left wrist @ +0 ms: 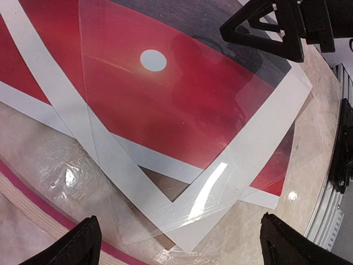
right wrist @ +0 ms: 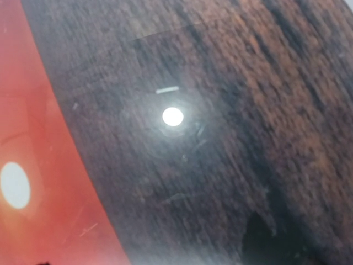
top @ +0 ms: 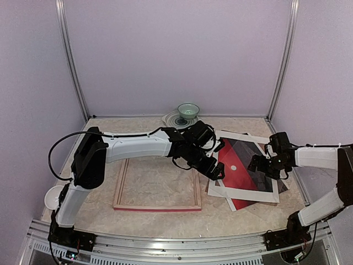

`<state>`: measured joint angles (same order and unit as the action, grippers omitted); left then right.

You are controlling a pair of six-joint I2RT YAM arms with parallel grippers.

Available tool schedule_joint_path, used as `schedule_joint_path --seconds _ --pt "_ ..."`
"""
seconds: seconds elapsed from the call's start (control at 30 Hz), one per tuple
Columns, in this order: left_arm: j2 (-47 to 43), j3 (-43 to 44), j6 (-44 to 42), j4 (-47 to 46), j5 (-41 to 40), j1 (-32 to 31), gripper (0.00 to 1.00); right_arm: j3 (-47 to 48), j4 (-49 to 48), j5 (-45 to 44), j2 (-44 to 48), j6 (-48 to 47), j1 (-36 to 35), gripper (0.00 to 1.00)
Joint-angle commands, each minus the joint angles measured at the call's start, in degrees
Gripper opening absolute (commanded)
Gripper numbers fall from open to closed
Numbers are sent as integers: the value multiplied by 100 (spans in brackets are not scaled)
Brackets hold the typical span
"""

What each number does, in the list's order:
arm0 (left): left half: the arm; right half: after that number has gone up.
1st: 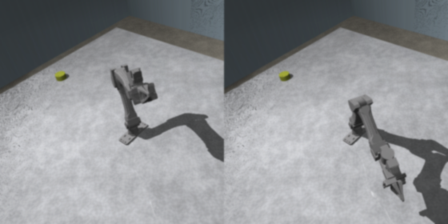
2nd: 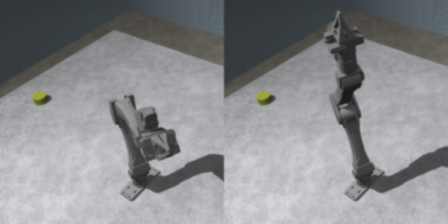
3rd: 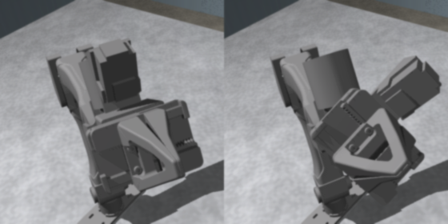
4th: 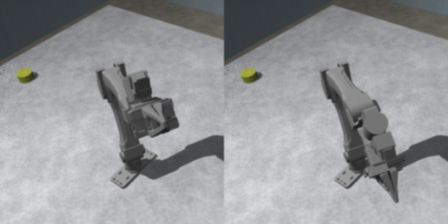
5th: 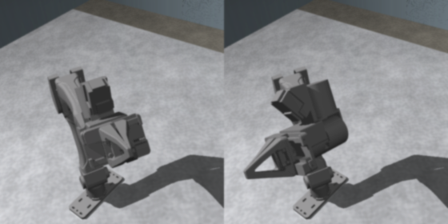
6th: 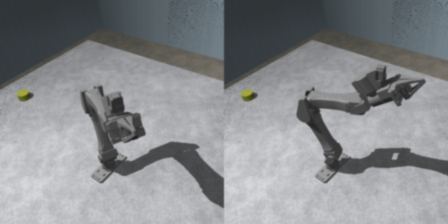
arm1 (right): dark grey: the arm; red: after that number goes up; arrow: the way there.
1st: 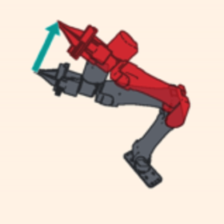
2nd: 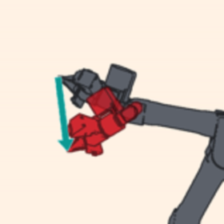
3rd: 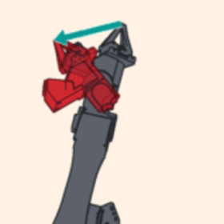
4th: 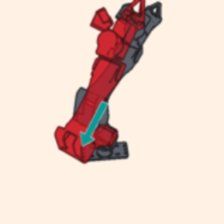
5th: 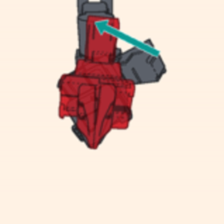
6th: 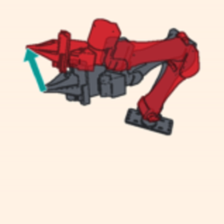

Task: Put the photo into the frame
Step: Pick up the glass panel from the mat board.

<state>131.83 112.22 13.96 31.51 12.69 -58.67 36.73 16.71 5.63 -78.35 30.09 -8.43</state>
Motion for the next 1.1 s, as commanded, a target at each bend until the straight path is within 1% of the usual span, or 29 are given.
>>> schedule_joint_path --seconds 0.0,0.47,0.7,0.83,0.93,1.07 --pt "357 328 -175 231 112 -11 99 -68 -131 114 -130 -32 60 99" --pt "932 818 -145 389 84 5 99 -45 -210 181 -327 -98 60 99" --pt "1054 877 -151 488 84 5 99 -34 -244 225 -412 -108 60 99" --pt "1107 941 -140 514 174 16 99 -35 -256 236 -461 -108 60 99" --pt "1154 1017 -113 534 403 32 99 -34 -281 244 -494 -108 60 99" --pt "1271 1207 -70 703 442 56 99 -43 -299 251 -497 -100 60 99"
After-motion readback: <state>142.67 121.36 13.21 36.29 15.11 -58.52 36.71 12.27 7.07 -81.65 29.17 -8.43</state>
